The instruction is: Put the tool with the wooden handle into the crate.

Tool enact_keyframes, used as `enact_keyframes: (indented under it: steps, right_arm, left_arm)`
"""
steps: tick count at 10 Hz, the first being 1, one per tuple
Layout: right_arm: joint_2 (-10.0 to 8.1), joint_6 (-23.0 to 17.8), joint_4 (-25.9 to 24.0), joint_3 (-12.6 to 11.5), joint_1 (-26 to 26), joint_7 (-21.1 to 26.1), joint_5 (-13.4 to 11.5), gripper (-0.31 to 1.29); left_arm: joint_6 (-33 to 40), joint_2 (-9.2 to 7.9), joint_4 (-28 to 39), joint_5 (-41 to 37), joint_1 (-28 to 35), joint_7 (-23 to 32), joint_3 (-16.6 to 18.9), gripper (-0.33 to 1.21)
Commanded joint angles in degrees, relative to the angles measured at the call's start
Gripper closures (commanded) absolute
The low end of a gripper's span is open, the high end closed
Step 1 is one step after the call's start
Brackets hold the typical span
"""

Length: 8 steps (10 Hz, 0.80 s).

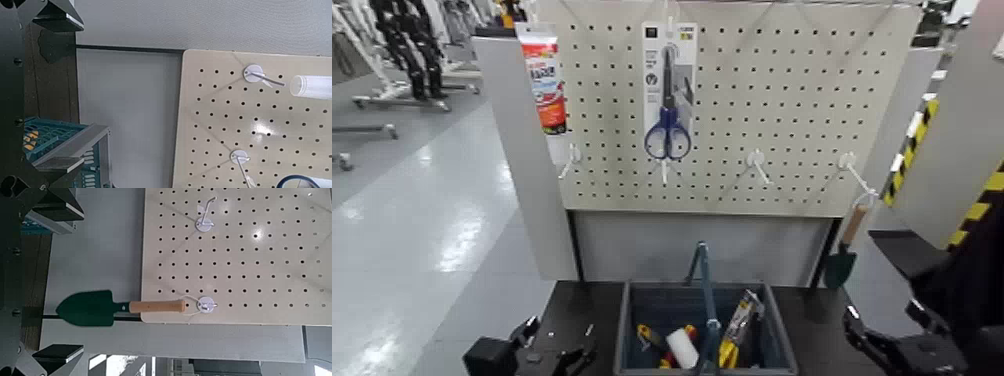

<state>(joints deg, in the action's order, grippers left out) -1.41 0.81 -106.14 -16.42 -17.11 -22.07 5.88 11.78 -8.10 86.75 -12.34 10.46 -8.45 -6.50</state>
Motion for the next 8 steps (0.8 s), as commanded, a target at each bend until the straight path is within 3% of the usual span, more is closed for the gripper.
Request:
enact_keyframes:
  steps: [1,3,5,8]
  right_arm:
    - [-3.07,4.91,1.11,-2.48,2.87,-3.77,2.39,0.12]
    - [-5.71,6.49,1.55,-3.27,5.06,-5.71,2.21,0.12]
    - [-9.49,8.16,3.04,-3.09,8.14,-7.99,2.03,0.12]
    - [-13.80,9.92,6.56,-2.92,12.01,-11.24,3.97,0.12]
  left_arm:
    - [-0.09,0.02,0.00,-0.14,-0.08,-0.08,0.00,0.11]
    - [-0.18,0.02,0.00,-0.14,-0.08,-0.08,0.00,0.11]
    - [-0.18,0.02,-0.09,-0.23,-0.17,-0.16,-0.09,0.11]
    - [-0.27,0.11,-0.18,-0.23,-0.26,-0.16,-0.09,0.11]
